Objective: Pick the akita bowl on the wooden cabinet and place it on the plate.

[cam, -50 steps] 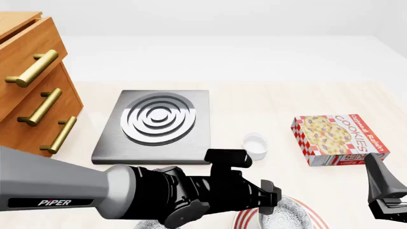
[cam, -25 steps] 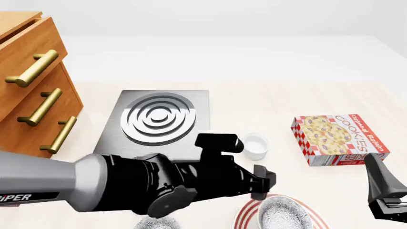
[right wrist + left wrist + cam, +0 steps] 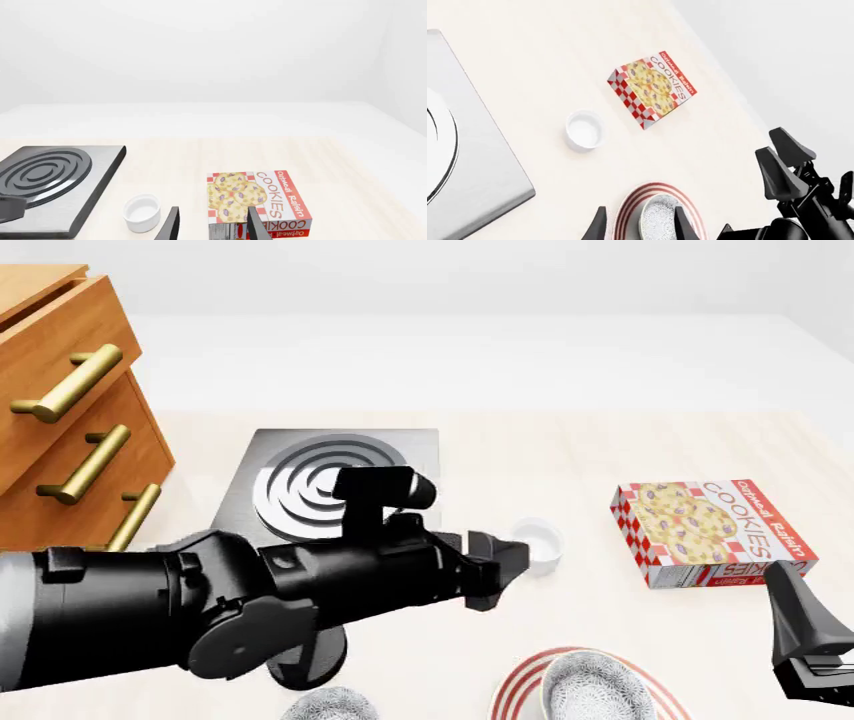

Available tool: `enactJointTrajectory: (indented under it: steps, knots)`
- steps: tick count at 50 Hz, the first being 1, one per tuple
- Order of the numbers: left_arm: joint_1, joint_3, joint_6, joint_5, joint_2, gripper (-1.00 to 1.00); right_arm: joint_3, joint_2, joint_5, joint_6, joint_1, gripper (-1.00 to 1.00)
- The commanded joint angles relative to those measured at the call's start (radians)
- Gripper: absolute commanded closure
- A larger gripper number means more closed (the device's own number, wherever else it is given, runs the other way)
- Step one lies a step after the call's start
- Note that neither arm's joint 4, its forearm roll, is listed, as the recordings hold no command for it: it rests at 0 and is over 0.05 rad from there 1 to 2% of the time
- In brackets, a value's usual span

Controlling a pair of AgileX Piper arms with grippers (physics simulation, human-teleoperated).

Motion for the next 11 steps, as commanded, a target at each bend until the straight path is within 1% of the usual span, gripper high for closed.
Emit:
enactJointTrajectory:
  steps: [1, 11]
  knots:
    - [0.049, 0.069, 0.019, -0.019, -0.104, -1.00, 0.000, 0.000, 0.000, 0.000, 0.000, -1.00]
    - [0.087, 0.118, 0.010, -0.037, -0.145, -1.00, 0.000, 0.000, 0.000, 0.000, 0.000, -1.00]
